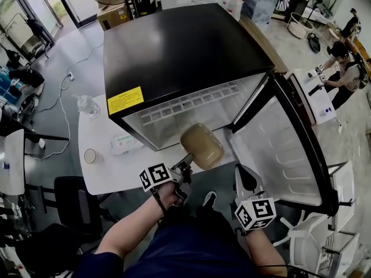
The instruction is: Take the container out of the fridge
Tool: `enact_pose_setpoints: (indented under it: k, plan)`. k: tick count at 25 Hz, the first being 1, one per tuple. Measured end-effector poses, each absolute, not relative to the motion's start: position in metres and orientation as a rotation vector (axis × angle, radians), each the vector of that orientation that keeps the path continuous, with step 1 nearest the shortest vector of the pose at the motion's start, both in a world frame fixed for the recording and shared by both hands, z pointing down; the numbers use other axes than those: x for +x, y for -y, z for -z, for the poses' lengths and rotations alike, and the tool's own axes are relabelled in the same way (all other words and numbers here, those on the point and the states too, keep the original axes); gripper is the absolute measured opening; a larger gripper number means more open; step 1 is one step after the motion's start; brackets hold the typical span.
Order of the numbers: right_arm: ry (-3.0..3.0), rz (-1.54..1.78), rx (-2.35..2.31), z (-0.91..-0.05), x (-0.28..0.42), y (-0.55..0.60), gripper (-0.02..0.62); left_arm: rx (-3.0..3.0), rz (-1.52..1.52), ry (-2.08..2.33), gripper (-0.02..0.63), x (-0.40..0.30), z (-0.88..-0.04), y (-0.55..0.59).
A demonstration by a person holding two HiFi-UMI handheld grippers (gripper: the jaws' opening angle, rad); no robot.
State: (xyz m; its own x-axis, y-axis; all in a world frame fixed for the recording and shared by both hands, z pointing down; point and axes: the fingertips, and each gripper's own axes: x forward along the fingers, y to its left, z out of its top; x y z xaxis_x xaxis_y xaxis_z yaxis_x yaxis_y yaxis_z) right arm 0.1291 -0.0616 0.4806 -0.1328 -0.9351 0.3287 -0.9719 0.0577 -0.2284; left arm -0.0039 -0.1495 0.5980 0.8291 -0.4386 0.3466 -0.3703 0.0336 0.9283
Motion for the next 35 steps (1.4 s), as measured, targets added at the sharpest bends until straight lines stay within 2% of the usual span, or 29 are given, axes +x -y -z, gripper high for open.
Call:
enact_pose_setpoints:
  k: [16,35]
  plan:
    - [2.159,-0.604,2.098,-0.477,0.152,0.048,0.008,1.586,-0.093,0.495,0.046,-0.022,-0.577,0.070]
    - [2.120,-0.513,2.153,-0.466,0.170,0.051,0.008,1.618,-0.220,0.328,0.046,-0.005,-0.556,0.030]
